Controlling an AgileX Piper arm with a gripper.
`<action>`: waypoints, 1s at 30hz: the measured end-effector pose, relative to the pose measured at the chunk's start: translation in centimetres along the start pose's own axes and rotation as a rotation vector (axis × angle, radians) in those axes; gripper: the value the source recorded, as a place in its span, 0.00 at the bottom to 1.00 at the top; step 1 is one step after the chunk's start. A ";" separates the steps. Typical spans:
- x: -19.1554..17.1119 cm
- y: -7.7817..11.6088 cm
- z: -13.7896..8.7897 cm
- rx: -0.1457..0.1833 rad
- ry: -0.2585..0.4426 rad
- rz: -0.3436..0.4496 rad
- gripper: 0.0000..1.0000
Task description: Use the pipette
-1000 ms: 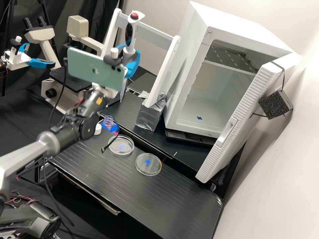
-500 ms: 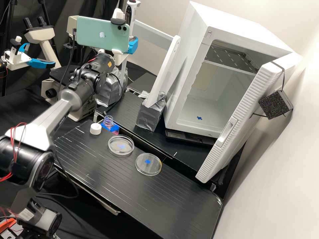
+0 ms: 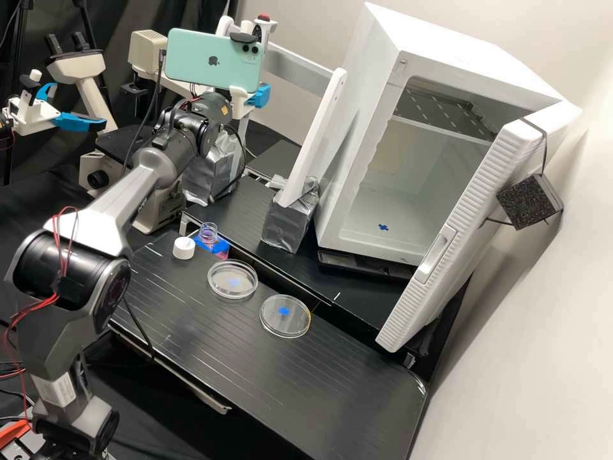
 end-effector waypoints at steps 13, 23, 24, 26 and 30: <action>1.0 0.3 0.7 0.020 -0.035 -0.011 0.00; 1.5 0.7 0.5 0.024 -0.059 -0.032 0.00; 1.6 0.7 0.5 0.024 -0.057 -0.030 0.00; 1.8 0.9 0.4 0.025 -0.055 -0.027 0.00; 2.0 0.9 0.4 0.030 -0.061 -0.034 0.00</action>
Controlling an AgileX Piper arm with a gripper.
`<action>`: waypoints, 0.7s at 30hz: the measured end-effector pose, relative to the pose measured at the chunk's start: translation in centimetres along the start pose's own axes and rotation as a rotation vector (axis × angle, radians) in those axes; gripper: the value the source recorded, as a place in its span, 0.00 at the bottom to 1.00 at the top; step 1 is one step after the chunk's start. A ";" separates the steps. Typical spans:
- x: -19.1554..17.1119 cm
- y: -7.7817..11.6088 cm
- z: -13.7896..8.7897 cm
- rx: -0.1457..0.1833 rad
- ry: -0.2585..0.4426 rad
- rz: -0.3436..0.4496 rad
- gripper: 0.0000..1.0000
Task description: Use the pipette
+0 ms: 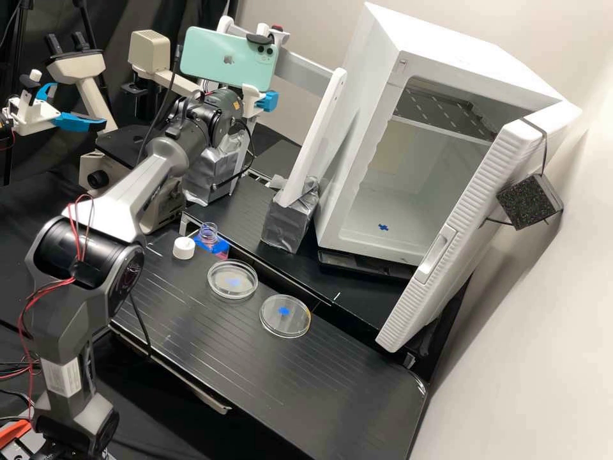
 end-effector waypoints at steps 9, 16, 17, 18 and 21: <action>1.0 -0.7 0.3 0.000 -0.018 -0.031 0.00; 1.2 -1.3 -0.1 -0.023 -0.012 -0.047 0.00; 1.3 -1.4 -0.1 -0.025 -0.014 -0.049 0.00; 1.4 -1.5 0.0 -0.031 -0.018 -0.049 0.00; 1.7 -1.8 0.1 -0.046 -0.023 -0.051 0.00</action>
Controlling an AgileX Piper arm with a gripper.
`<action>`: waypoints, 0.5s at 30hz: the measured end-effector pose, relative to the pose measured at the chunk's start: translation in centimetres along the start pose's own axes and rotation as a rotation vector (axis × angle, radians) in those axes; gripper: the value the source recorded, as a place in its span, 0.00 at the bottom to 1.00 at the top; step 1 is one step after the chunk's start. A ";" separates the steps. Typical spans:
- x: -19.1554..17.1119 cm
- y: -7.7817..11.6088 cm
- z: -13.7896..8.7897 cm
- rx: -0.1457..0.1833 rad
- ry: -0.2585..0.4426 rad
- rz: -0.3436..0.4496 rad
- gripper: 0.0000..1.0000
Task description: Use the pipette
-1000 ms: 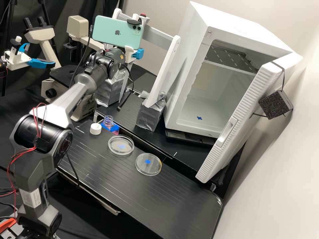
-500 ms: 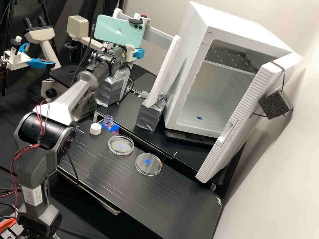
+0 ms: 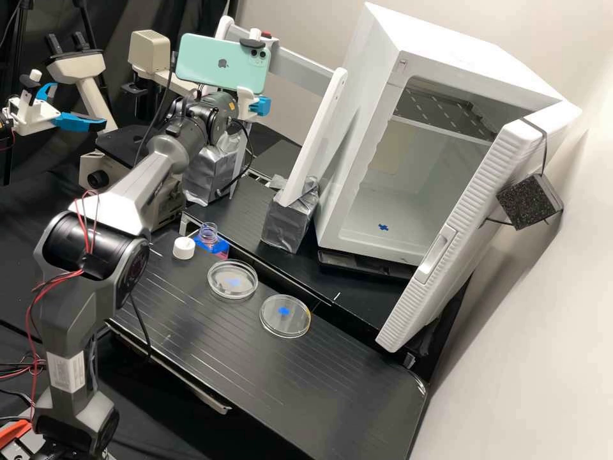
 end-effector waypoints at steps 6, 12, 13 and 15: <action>0.3 -0.1 0.1 0.001 0.005 0.005 1.00; 0.4 -0.2 0.1 0.017 0.003 0.006 1.00; 0.5 -0.2 0.2 0.015 0.001 0.007 1.00; 0.5 -0.2 0.2 0.009 -0.003 0.012 1.00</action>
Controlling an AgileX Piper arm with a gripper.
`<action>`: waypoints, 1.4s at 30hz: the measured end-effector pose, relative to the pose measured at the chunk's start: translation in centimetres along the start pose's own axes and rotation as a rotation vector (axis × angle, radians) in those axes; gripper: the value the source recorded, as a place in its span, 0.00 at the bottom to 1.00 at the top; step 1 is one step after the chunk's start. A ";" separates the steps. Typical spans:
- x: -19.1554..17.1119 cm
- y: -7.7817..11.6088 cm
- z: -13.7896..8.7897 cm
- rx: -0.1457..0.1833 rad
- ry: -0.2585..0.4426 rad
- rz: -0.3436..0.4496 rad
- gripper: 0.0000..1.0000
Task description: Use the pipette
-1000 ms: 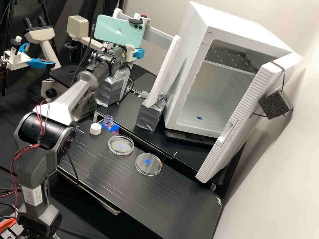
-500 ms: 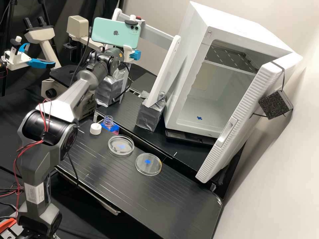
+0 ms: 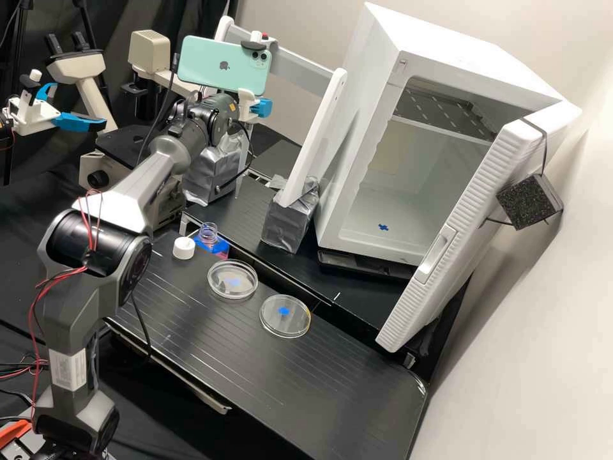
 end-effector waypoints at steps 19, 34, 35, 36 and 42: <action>-5.0 -1.2 1.3 0.094 0.118 0.106 1.00; -14.1 -7.0 9.3 0.070 0.180 0.697 1.00; -14.2 -7.5 9.7 0.065 0.200 0.701 1.00; -14.2 -8.0 10.2 0.060 0.218 0.704 1.00; -14.4 -10.4 12.5 0.076 0.271 0.662 1.00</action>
